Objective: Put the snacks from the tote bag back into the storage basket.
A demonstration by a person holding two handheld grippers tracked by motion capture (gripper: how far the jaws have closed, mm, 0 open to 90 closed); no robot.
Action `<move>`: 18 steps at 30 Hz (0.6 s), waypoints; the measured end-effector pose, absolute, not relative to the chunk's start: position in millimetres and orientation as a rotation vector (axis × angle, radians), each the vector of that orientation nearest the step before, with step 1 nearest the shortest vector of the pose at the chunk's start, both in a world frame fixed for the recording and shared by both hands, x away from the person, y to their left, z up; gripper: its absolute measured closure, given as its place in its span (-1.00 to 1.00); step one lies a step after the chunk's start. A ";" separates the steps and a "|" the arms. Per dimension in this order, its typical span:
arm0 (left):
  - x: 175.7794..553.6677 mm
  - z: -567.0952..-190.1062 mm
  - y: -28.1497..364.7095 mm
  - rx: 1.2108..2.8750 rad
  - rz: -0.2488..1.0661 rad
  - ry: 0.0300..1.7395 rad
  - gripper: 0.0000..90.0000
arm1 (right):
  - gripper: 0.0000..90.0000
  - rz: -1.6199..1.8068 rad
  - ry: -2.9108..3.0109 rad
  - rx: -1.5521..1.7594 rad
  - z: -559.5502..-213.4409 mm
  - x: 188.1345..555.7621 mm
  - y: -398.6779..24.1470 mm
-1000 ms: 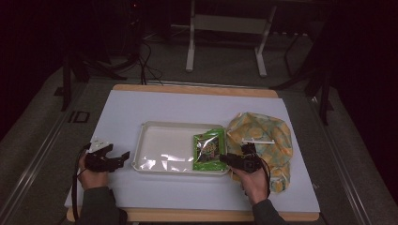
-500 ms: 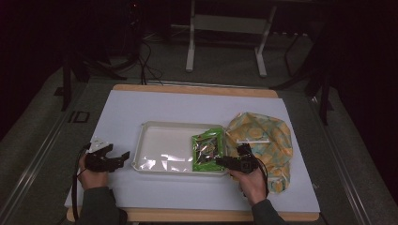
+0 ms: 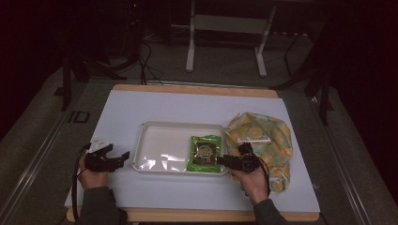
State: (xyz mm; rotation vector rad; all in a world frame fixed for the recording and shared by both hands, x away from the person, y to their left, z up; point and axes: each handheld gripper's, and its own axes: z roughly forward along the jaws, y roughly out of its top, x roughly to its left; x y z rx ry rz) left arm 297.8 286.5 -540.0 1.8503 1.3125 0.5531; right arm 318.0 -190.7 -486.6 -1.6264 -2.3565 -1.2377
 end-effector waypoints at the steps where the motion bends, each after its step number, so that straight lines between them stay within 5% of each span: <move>1: 297.7 -540.0 286.5 1.850 0.554 1.313 -0.55 | 0.32 -1.234 -2.367 -1.626 -485.7 318.2 -191.2; 18: 297.7 -540.0 286.1 1.846 0.558 1.315 -0.55 | 0.57 -1.270 -2.476 -1.630 -458.3 323.4 -213.8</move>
